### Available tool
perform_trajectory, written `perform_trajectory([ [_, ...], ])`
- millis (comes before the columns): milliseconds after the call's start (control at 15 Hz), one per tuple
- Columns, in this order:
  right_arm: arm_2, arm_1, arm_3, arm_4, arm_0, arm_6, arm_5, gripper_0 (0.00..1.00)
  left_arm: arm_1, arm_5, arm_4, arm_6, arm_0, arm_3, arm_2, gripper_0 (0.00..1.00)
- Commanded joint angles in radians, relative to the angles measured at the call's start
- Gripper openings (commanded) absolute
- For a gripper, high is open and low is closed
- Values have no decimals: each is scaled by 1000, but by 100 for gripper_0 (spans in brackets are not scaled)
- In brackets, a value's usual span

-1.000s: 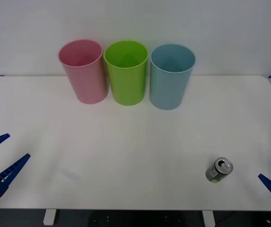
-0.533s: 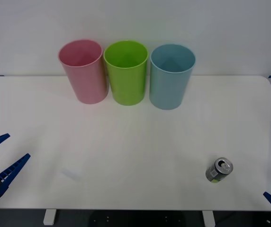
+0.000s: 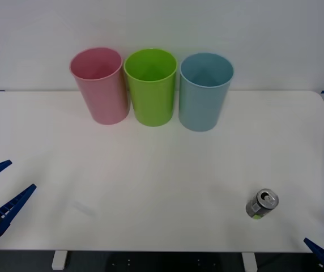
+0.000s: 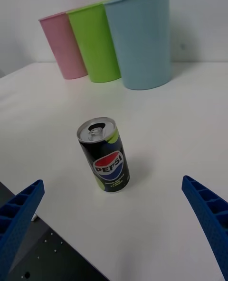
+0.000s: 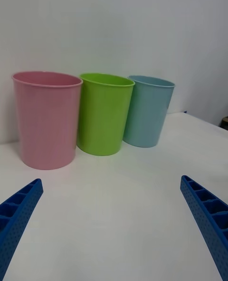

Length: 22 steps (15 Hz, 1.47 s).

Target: Grasp the object on the table and drop it into the matching bin: aluminum can to the light blue bin, PET bottle to the pink bin.

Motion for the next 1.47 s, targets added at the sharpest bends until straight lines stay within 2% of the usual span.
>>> perform_trajectory([
  [67, 31, 6, 6, 13, -6, 27, 29, 100, 0, 0, 0, 0, 0, 0, 0, 100],
  [267, 63, 16, 39, 13, -27, 53, 38, 100, 0, 0, 0, 0, 0, 0, 0, 100],
  [667, 79, 90, 118, 13, -92, 93, 23, 100, 0, 0, 0, 0, 0, 0, 0, 100],
  [933, 99, 134, 118, 14, -109, 108, 63, 100, 0, 0, 0, 0, 0, 0, 0, 100],
  [1467, 172, 177, 118, 14, -153, 135, 178, 100, 0, 0, 0, 0, 0, 0, 0, 100],
])
